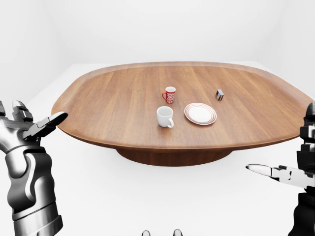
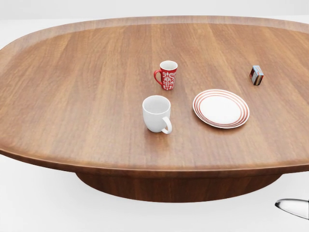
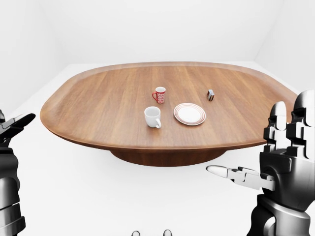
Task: Put the white mug on the plate.
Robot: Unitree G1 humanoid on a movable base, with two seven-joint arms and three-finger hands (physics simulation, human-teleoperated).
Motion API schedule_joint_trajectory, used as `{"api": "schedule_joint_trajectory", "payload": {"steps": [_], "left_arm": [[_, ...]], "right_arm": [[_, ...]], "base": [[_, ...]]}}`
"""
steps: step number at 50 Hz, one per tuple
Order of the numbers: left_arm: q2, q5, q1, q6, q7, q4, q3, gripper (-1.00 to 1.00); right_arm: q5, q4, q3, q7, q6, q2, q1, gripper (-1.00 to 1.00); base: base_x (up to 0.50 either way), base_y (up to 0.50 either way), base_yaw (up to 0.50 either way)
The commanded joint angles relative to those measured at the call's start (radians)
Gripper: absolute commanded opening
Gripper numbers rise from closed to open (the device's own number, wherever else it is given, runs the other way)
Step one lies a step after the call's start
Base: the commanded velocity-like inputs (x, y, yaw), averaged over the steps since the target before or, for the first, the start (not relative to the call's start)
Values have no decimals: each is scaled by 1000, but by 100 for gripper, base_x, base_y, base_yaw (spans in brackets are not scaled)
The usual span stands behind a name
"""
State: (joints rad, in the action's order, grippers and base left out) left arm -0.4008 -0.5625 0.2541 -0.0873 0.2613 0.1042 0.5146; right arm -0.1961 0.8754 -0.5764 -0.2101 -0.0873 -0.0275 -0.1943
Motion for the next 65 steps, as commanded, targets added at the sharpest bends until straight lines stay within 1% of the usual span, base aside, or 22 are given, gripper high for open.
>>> {"api": "schedule_joint_trajectory", "payload": {"steps": [1, 31, 32, 65], "left_arm": [[2, 0, -1, 0, 1, 2, -1, 100], [4, -1, 0, 0, 0, 4, -1, 100], [8, 9, 2, 0, -7, -12, -9, 100], [11, 8, -3, 0, -2, 5, -8, 100]], "right_arm": [[1, 1, 9, 1, 0, 2, 1, 100], [2, -8, 8, -4, 0, -1, -5, 100], [14, -24, 24, -11, 0, -4, -8, 100], [18, -33, 31, -14, 0, -3, -7, 100]], "base": [[0, 0, 0], [16, 0, 0], [25, 0, 0], [25, 0, 0]]}}
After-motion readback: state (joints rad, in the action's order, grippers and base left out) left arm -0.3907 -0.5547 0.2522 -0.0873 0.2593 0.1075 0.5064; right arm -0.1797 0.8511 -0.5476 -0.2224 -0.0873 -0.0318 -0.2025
